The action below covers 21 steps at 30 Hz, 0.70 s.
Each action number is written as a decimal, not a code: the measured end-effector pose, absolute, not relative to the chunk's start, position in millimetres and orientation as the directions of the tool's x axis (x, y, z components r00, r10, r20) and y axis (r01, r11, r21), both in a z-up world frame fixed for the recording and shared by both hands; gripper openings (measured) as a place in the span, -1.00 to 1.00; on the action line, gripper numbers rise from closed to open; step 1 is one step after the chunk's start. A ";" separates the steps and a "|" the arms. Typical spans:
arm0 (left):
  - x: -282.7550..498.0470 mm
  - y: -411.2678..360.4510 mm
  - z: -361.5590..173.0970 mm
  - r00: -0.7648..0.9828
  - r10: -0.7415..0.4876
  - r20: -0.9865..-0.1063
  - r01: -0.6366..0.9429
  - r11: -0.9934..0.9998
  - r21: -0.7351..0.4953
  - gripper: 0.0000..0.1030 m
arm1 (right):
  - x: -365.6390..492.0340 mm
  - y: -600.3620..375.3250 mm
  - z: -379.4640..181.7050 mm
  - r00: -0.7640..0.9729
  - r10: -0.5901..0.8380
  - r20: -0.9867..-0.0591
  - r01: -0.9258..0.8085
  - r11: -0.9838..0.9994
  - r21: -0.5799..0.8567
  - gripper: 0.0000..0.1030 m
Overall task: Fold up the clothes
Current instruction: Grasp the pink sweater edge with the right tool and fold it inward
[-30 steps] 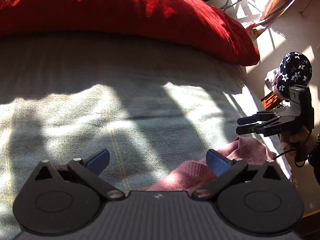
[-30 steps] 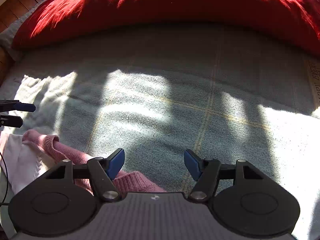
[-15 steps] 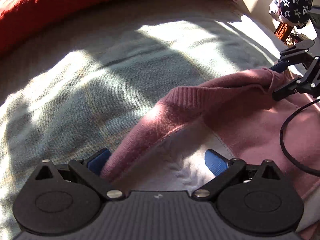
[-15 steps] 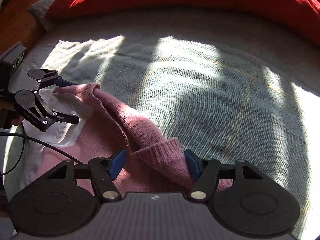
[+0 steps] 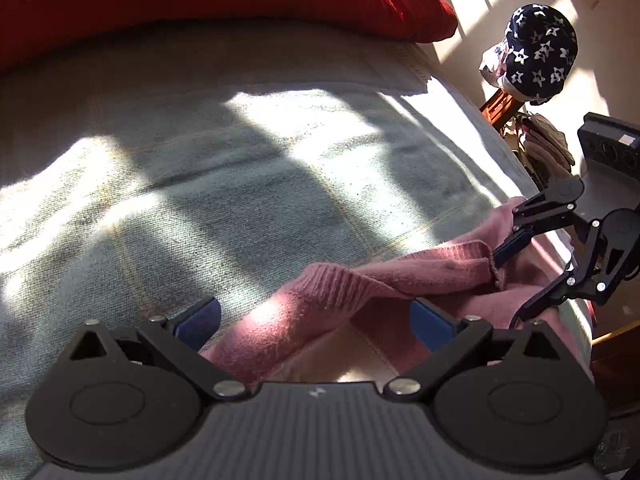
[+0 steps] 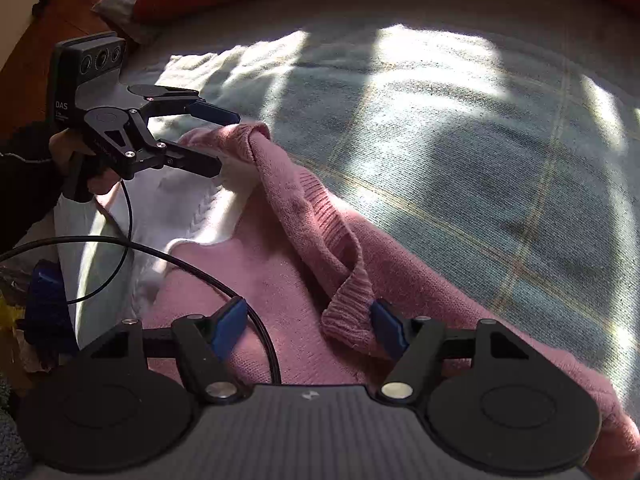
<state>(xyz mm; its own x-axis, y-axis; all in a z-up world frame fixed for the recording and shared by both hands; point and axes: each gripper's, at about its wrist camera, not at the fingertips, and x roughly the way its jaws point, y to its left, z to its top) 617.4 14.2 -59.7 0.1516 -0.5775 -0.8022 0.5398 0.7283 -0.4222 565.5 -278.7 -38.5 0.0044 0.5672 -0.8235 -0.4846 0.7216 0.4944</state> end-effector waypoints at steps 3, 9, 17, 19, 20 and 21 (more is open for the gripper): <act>623.4 13.3 -68.6 0.074 -0.582 -0.810 0.523 0.714 -0.465 0.93 | 563.5 -282.6 -37.8 0.013 0.574 -0.819 -0.493 0.717 0.494 0.43; 597.9 24.6 -47.0 -0.031 -0.668 -0.743 0.520 0.624 -0.583 0.93 | 563.5 -290.9 -38.5 0.023 0.588 -0.809 -0.483 0.715 0.506 0.43; 592.7 35.4 -37.1 -0.042 -0.745 -0.665 0.493 0.564 -0.663 0.95 | 566.3 -287.3 -39.5 0.045 0.590 -0.806 -0.497 0.713 0.494 0.42; 602.8 37.2 -45.6 -0.017 -0.757 -0.653 0.472 0.570 -0.673 0.95 | 569.6 -285.1 -40.2 0.046 0.589 -0.807 -0.507 0.710 0.489 0.40; 607.9 38.2 -49.8 -0.004 -0.763 -0.646 0.461 0.572 -0.678 0.95 | 571.7 -283.9 -41.3 0.044 0.589 -0.807 -0.511 0.707 0.488 0.38; 613.2 38.9 -54.4 0.006 -0.767 -0.641 0.451 0.574 -0.683 0.95 | 573.9 -282.7 -42.5 0.043 0.590 -0.807 -0.514 0.705 0.488 0.37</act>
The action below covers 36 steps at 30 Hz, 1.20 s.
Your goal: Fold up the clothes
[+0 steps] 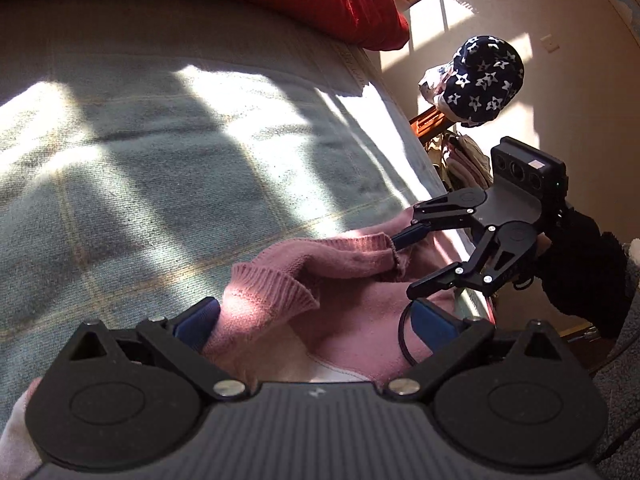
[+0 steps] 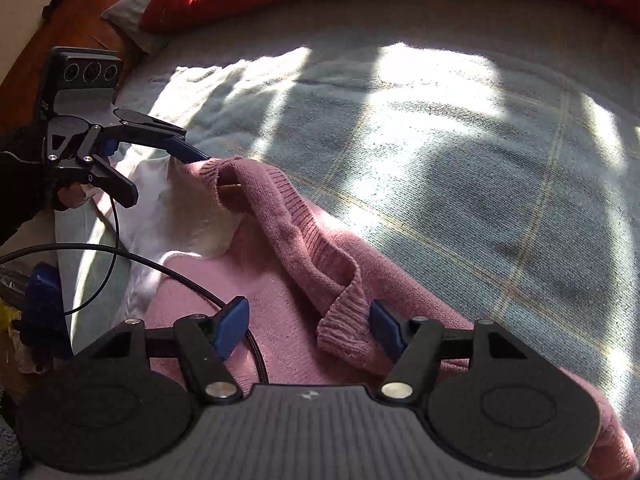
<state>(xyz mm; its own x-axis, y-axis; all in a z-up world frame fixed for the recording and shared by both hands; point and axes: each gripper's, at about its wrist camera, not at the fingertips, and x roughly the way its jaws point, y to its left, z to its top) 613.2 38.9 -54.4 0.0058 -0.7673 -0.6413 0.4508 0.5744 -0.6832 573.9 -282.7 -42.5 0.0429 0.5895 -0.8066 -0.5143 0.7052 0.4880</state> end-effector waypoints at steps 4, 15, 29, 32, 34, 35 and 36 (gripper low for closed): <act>632.4 32.3 -83.1 -0.043 -0.745 -0.666 0.406 0.596 -0.693 0.95 | 580.9 -274.5 -48.0 0.035 0.567 -0.823 -0.551 0.698 0.458 0.26; 633.1 47.1 -79.3 -0.021 -0.752 -0.659 0.371 0.606 -0.703 0.13 | 581.5 -272.1 -45.9 0.109 0.464 -0.879 -0.637 0.712 0.297 -0.54; 652.1 57.1 -34.9 0.298 -0.622 -0.724 0.443 0.762 -0.473 -0.20 | 619.7 -280.5 -17.0 0.436 0.336 -0.835 -0.510 0.857 0.079 -0.28; 650.5 57.1 -52.1 0.246 -0.587 -0.771 0.436 0.778 -0.453 -0.14 | 620.4 -276.6 -18.4 0.435 0.341 -0.834 -0.499 0.862 0.092 -0.25; 648.7 56.8 -68.0 0.207 -0.562 -0.801 0.421 0.790 -0.446 -0.14 | 620.8 -274.2 -20.4 0.423 0.352 -0.835 -0.502 0.858 0.107 -0.25; 648.0 56.6 -74.8 0.189 -0.555 -0.810 0.413 0.793 -0.447 -0.14 | 621.7 -273.8 -21.3 0.422 0.355 -0.834 -0.501 0.858 0.112 -0.25; 645.5 55.5 -76.3 0.194 -0.554 -0.810 0.423 0.792 -0.440 -0.12 | 623.4 -274.7 -21.9 0.423 0.357 -0.833 -0.495 0.861 0.118 -0.24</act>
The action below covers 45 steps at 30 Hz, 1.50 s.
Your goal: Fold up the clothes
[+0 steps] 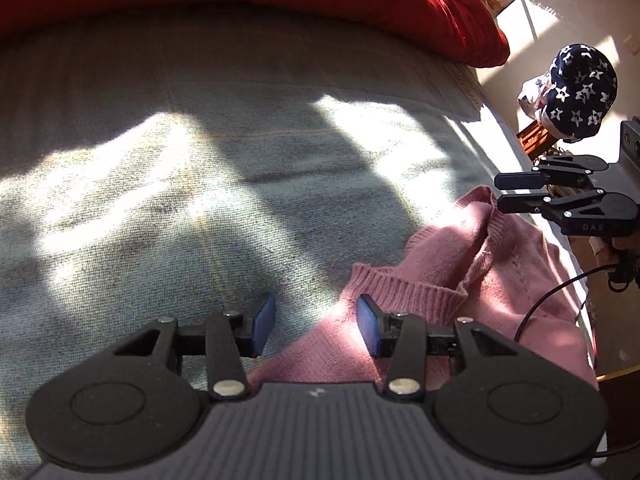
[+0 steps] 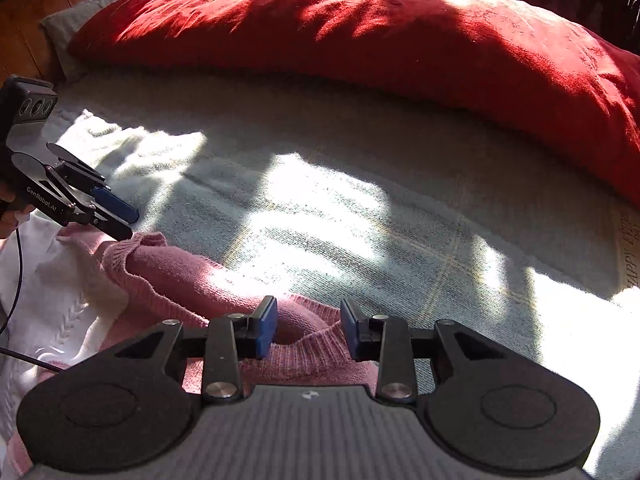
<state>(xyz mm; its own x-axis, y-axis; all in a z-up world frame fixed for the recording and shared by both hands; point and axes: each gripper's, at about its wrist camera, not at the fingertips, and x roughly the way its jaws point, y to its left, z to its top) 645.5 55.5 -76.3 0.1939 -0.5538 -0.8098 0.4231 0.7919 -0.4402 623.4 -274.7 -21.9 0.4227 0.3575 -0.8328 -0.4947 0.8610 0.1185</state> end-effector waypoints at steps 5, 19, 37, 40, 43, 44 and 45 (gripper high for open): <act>627.6 29.9 -68.4 0.219 -0.464 -0.858 0.552 0.784 -0.283 -0.07 | 627.8 -277.7 -25.0 0.422 0.355 -0.835 -0.467 0.874 0.135 -0.19; 591.1 -16.0 -65.2 0.274 -0.317 -0.908 0.751 0.661 -0.004 -0.41 | 625.5 -290.0 -31.1 0.398 0.352 -0.847 -0.471 0.871 0.140 -0.08; 616.8 3.1 -38.3 0.472 -0.305 -0.828 0.583 0.812 0.033 -0.74 | 639.0 -283.4 -43.5 0.392 0.308 -0.867 -0.496 0.864 0.083 -0.56; 617.9 8.4 -37.5 0.473 -0.301 -0.828 0.548 0.836 0.009 -0.63 | 638.6 -285.8 -41.3 0.408 0.300 -0.862 -0.445 0.890 0.099 -0.36; 609.2 17.2 -25.3 0.507 -0.331 -0.796 0.516 0.856 -0.027 -0.30 | 625.6 -280.7 -24.0 0.435 0.325 -0.840 -0.449 0.887 0.110 -0.23; 606.4 19.4 -22.9 0.492 -0.371 -0.787 0.516 0.853 -0.080 -0.15 | 623.2 -276.4 -21.6 0.421 0.354 -0.835 -0.462 0.876 0.138 -0.17; 604.0 21.1 -21.5 0.475 -0.411 -0.778 0.516 0.846 -0.133 -0.08 | 620.8 -272.1 -19.2 0.405 0.382 -0.830 -0.475 0.864 0.165 -0.11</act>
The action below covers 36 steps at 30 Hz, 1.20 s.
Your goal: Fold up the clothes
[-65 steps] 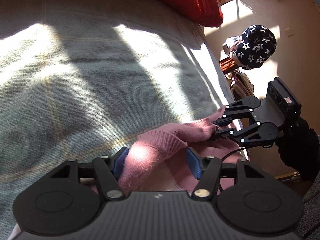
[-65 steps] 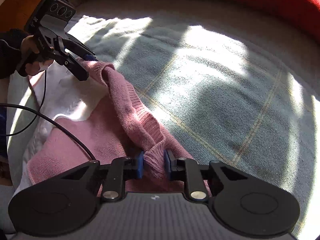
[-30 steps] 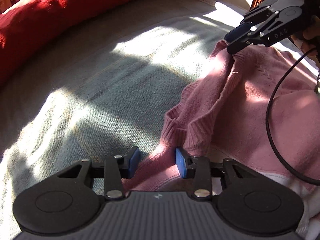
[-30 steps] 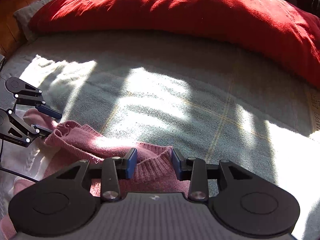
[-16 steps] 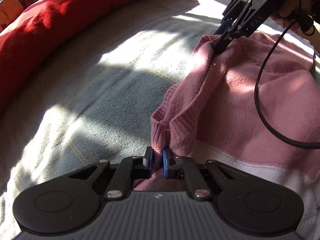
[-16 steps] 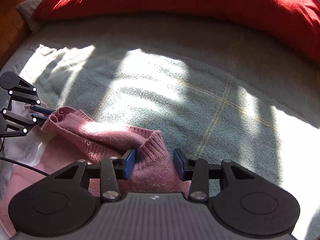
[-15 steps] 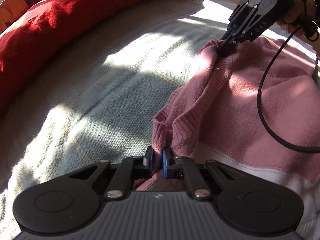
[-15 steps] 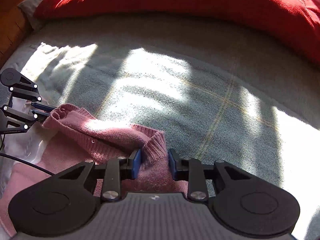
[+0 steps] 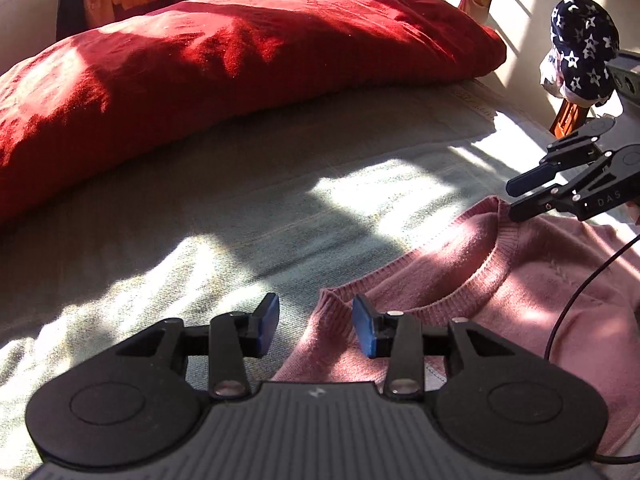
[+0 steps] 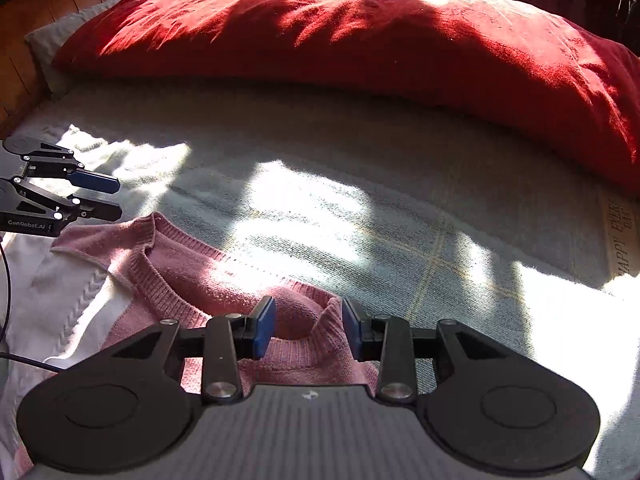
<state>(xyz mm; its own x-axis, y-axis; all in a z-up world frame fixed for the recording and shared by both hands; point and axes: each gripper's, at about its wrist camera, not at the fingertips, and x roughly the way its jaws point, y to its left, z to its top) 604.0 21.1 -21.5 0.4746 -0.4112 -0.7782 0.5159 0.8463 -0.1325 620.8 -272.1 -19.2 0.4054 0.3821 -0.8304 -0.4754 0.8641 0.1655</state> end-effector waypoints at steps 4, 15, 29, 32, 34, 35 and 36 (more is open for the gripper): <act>608.2 13.4 -49.7 0.356 -0.475 -0.805 0.473 0.834 -0.283 0.00 | 624.6 -249.9 -35.8 0.346 0.403 -0.847 -0.485 0.850 0.206 0.02; 612.5 25.2 -46.7 0.414 -0.473 -0.778 0.364 0.869 -0.335 0.00 | 636.4 -268.9 -34.1 0.378 0.424 -0.823 -0.346 0.889 0.299 0.13; 538.2 47.8 -56.2 0.339 -0.403 -0.850 0.237 0.911 -0.338 0.19 | 558.2 -320.2 -51.9 0.282 0.340 -0.897 -0.146 0.939 0.311 0.35; 538.8 47.7 -49.3 0.357 -0.403 -0.843 0.240 0.912 -0.334 0.20 | 564.2 -310.1 -26.1 0.354 0.376 -0.856 -0.202 0.925 0.323 0.35; 542.9 45.0 -48.2 0.370 -0.402 -0.837 0.228 0.913 -0.338 0.21 | 580.1 -293.1 -14.6 0.381 0.418 -0.825 -0.269 0.904 0.333 0.35; 545.2 43.7 -48.9 0.371 -0.405 -0.836 0.218 0.913 -0.345 0.21 | 590.2 -282.0 -11.8 0.390 0.438 -0.810 -0.304 0.892 0.336 0.35; 547.1 42.7 -49.9 0.372 -0.409 -0.833 0.210 0.911 -0.354 0.21 | 600.1 -271.3 -10.9 0.397 0.458 -0.795 -0.335 0.879 0.339 0.35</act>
<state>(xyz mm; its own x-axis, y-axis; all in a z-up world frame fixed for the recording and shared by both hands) 547.1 42.7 -49.9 0.3717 -0.4094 -0.8332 0.2104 0.9113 -0.3539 600.1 -271.3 -10.9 0.3970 0.4579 -0.7954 -0.3345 0.8792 0.3392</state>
